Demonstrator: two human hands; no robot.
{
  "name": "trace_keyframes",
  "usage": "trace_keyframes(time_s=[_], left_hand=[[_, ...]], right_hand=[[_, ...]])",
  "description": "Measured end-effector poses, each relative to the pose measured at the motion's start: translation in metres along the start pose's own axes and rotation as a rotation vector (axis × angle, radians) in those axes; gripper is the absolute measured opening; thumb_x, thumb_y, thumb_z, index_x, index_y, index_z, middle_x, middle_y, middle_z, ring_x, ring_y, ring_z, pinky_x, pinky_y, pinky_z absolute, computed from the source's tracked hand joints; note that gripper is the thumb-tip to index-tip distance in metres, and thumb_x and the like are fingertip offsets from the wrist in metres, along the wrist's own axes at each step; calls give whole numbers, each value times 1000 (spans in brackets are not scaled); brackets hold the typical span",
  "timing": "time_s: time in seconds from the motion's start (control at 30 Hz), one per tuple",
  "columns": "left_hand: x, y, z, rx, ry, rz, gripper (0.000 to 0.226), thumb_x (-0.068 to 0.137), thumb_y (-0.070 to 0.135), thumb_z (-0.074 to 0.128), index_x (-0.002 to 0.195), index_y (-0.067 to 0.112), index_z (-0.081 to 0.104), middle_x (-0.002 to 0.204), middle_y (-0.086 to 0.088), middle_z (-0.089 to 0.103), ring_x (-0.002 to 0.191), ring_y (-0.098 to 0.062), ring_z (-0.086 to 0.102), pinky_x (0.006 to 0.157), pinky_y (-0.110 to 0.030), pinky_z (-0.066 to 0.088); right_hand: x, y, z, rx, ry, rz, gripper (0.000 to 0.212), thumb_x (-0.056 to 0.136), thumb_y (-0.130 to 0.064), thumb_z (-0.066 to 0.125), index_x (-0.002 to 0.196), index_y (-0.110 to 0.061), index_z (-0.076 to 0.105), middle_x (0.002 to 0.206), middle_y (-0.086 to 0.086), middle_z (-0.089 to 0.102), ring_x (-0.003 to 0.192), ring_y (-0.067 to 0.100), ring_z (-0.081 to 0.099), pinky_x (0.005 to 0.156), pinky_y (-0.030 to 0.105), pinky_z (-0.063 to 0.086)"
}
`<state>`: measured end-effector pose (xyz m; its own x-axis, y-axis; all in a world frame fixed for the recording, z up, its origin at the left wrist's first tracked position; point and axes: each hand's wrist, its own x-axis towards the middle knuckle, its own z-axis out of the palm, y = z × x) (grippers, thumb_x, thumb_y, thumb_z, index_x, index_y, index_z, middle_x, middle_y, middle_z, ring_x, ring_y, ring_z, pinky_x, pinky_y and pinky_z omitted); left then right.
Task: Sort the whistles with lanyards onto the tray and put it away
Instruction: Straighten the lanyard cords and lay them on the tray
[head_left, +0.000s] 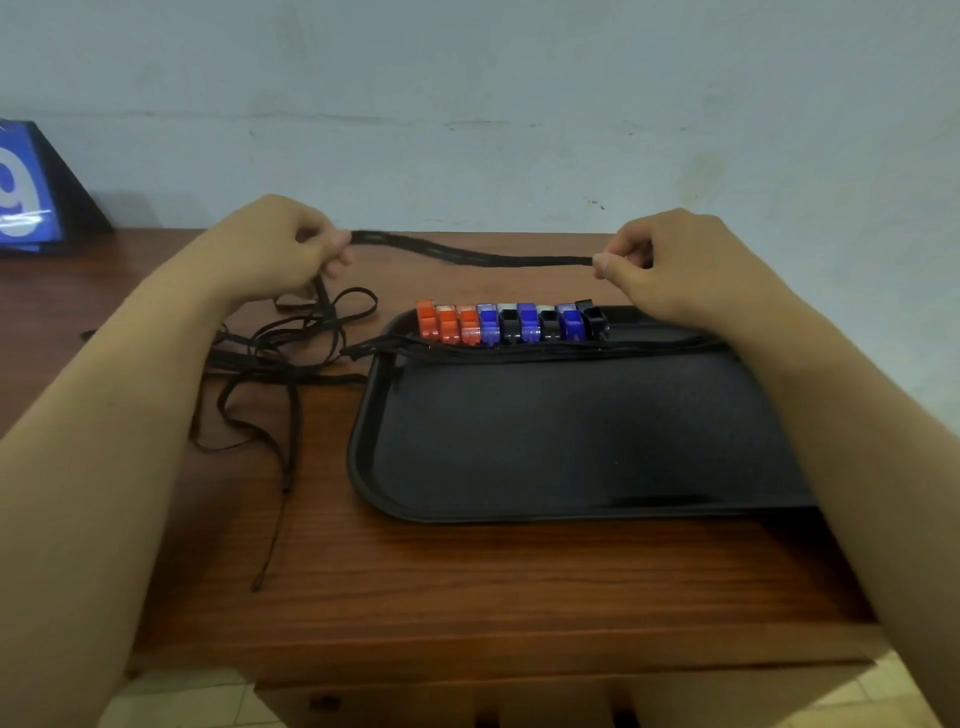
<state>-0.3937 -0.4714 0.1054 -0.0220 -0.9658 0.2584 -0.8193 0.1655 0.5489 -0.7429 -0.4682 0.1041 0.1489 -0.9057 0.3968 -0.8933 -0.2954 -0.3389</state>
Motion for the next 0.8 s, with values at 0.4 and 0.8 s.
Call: trace_keyframes(time_s=[0.4,0.8], left_hand=[[-5,10,3,-405,121,-60,27,94,50,61,93,29,79,58,-8,36,51,-25,29,52,-27,21],[-5,6,6,85,189,-21,33,98,50,56,87,24,74,100,0,67,100,-18,58,85,-35,41]], right_hand=[[-1,-1,-1,-2,-7,27,15,98,-39,59,94,-28,69,81,-16,57,77,5,53,61,18,36],[-1,2,-4,-135,44,243,14,98,-43,57,96,-33,67,110,0,68,103,27,62,79,36,44]])
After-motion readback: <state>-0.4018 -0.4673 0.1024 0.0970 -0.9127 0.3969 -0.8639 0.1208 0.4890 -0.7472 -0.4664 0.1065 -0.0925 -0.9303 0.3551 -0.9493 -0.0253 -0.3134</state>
